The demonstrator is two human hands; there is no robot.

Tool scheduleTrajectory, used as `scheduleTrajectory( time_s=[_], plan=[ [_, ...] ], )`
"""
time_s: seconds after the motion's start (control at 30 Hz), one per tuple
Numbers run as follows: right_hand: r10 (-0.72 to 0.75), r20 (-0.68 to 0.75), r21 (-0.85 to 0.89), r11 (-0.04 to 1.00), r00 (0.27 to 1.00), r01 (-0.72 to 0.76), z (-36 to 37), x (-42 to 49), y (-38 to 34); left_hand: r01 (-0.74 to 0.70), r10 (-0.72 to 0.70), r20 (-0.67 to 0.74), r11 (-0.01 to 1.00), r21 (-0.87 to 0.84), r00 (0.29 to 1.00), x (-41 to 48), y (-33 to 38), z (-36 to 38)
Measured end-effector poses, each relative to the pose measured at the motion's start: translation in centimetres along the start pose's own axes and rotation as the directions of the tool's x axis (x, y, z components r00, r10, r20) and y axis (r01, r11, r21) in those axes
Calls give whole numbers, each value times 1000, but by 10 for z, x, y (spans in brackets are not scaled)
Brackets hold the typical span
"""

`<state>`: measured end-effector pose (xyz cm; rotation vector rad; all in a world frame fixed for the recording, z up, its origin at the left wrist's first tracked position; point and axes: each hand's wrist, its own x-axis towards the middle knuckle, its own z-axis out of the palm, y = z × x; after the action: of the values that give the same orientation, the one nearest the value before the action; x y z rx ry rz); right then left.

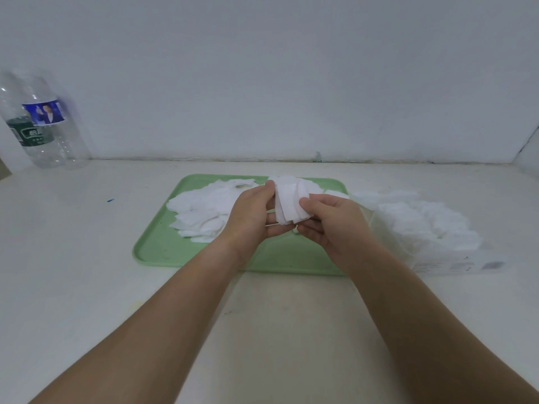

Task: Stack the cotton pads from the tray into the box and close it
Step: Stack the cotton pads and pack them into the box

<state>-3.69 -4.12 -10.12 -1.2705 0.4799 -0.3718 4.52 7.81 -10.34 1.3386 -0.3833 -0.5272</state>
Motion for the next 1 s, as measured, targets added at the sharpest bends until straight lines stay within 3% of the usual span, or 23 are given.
scheduleTrajectory(
  time_s=[0.17, 0.33, 0.57, 0.67, 0.9, 1.0],
  plan=[
    [-15, -34, -25, 1000, 999, 14, 1, 0, -1, -77, 76, 15, 989, 130, 997, 1, -6, -2],
    [64, -39, -36, 997, 997, -66, 7, -1, -7, -99, 109, -44, 977, 188, 993, 2, -9, -3],
    [-172, -42, -337, 930, 984, 148, -2, 1, 2, -130, 140, -35, 970, 207, 990, 5, -7, -6],
    [-210, -58, -339, 924, 976, 179, -7, 4, 1, -118, 125, -30, 976, 182, 992, 4, -6, -5],
    [-113, -49, -283, 954, 992, 95, -8, 6, 3, -107, 105, 26, 990, 90, 994, 3, -5, -7],
    [-248, -118, -359, 913, 962, 191, -8, 7, 4, -158, 151, 56, 976, 149, 987, 1, -5, -5]
  ],
)
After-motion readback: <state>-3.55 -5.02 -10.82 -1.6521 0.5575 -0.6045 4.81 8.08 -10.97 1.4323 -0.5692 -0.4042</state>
